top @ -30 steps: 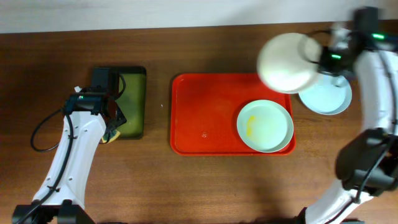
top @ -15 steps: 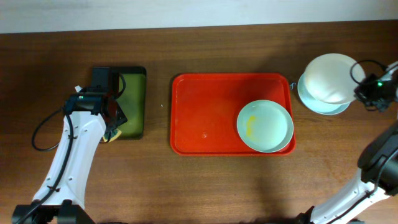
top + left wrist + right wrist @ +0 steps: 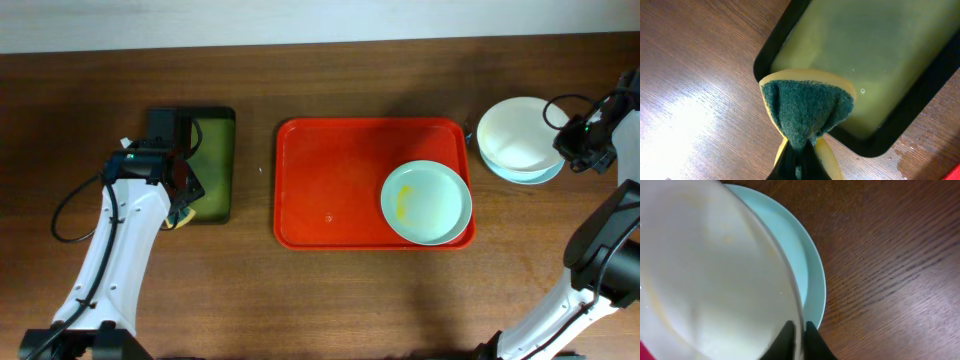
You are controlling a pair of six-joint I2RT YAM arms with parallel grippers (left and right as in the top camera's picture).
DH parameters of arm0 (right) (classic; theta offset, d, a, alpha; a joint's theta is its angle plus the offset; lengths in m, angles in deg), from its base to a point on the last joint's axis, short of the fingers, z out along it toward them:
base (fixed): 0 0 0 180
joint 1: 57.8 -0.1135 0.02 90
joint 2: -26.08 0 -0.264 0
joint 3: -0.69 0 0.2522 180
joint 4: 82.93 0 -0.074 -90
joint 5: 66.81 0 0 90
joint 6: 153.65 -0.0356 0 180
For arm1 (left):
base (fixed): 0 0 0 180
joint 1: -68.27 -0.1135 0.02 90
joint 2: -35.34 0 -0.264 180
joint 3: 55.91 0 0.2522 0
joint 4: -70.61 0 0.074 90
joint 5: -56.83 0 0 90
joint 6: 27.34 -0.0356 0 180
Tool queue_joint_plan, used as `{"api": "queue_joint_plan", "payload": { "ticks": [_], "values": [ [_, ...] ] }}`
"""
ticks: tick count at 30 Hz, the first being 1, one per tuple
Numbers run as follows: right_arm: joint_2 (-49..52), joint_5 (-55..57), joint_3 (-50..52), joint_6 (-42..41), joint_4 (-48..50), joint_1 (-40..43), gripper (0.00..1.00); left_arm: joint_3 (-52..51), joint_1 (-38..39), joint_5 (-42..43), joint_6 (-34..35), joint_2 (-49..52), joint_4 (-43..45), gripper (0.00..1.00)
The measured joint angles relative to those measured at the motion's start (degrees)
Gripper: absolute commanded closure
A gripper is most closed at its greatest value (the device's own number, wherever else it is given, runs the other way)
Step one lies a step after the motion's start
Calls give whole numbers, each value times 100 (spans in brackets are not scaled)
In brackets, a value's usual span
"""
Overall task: Clean dirty plates on tray and stack at the side
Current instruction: 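Lift the cream plate with the right gripper and stack it on the blue plate, then grasp the light green plate rim with the right gripper and pull it left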
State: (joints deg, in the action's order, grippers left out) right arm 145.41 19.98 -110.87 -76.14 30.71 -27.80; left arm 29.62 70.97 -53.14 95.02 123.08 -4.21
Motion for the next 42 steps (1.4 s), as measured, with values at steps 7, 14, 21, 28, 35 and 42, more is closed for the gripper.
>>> {"api": "queue_joint_plan", "payload": {
  "ticks": [7,14,21,28,35,42],
  "values": [
    [0,-61,0,-28,-260,0,23,0,0,24,-2,0,4,100],
    [0,-2461,0,529,-1102,-59,17,-4,0,109,-2,0,127,100],
    [0,-2658,0,1532,-2269,-1355,2,-7,0,190,-2,0,175,100],
    [0,-315,35,1226,-2468,-2492,36,-9,0,243,-2,0,177,100],
    [0,199,625,1141,-1974,-2667,43,-11,0,260,-2,0,177,100],
    [0,238,883,1126,-1755,-2667,48,-11,0,262,-2,0,179,100]
  ]
}}
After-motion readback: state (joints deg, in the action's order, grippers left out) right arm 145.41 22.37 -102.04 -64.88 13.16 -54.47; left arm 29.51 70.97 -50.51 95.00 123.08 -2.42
